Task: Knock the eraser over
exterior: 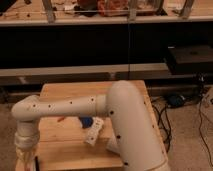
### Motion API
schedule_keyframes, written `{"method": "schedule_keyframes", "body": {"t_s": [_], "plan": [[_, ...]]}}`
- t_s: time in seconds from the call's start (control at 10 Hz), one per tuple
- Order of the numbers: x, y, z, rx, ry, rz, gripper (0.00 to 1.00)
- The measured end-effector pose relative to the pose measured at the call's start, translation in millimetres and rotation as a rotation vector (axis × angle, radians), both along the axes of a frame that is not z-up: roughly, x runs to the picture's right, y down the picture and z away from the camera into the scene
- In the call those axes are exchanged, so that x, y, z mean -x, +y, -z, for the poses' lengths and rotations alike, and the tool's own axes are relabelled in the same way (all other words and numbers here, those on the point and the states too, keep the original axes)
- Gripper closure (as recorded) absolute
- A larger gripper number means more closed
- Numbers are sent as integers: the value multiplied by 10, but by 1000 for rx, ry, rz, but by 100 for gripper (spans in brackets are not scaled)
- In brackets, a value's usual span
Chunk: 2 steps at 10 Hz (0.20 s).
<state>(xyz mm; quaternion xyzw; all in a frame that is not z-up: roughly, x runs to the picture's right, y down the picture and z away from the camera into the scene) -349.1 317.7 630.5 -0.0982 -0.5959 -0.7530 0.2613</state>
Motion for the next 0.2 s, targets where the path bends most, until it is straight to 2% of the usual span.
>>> {"method": "schedule_keyframes", "body": {"t_s": [0.1,0.2], "plan": [[-202,84,136,6,-37,42,100],[-444,119,260,-2,-59,47,100]]}}
